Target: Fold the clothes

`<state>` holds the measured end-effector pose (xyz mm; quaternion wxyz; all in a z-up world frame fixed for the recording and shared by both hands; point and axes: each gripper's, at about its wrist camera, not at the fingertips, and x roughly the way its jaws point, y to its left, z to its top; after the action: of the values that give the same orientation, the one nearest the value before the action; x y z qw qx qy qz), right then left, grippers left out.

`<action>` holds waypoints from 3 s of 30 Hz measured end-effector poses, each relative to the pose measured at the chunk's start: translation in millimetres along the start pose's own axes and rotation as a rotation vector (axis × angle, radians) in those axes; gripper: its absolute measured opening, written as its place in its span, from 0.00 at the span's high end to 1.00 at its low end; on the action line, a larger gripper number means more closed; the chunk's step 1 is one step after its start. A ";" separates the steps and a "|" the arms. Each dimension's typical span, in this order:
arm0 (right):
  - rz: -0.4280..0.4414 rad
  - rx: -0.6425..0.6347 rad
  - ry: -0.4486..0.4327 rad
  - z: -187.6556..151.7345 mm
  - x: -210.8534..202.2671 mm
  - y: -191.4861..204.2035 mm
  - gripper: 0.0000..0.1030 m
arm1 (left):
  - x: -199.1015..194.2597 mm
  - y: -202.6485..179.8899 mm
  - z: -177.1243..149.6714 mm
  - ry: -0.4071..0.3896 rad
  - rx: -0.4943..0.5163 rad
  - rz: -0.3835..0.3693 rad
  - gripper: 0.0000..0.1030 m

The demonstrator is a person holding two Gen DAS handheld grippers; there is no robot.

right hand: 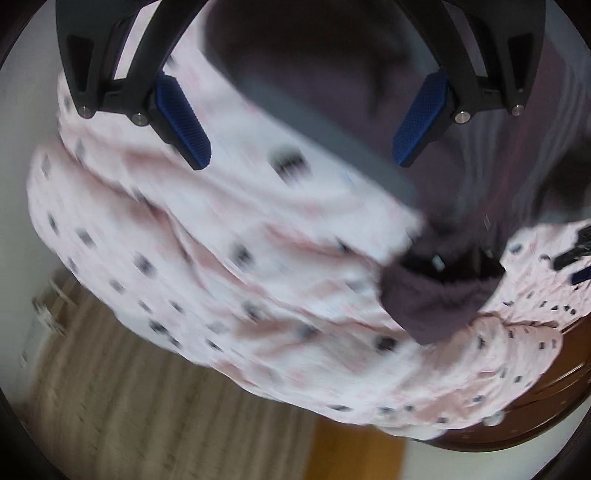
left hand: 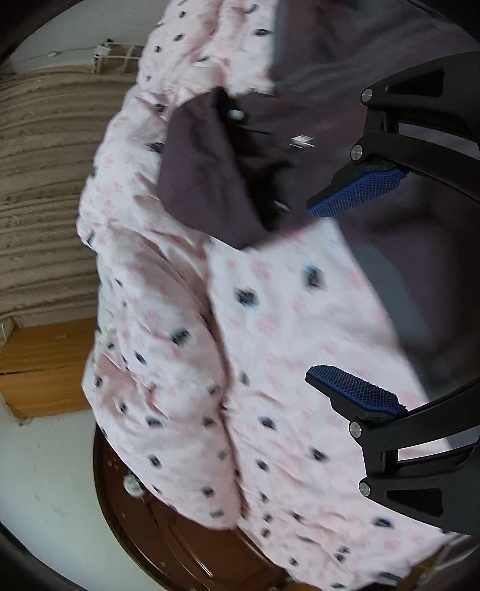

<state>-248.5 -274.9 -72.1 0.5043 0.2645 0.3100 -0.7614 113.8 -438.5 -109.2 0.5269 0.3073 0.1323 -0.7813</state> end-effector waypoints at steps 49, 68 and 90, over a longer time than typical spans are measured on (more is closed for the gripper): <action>-0.286 0.516 0.076 -139.5 -37.3 -120.3 0.77 | -28.9 -22.7 -71.6 0.016 0.029 -0.014 0.23; -0.335 0.276 -0.155 -86.6 -69.8 -47.0 0.24 | 11.5 -45.8 1.1 -0.061 -0.142 -0.095 0.19; -0.149 0.037 -0.050 92.7 114.3 107.8 0.17 | 109.9 -38.8 29.0 0.159 -0.103 0.007 0.19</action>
<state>-196.6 -444.6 -114.1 0.4489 0.2307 0.3022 -0.8087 40.7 -519.6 -159.3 0.5325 0.3414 0.2127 -0.7448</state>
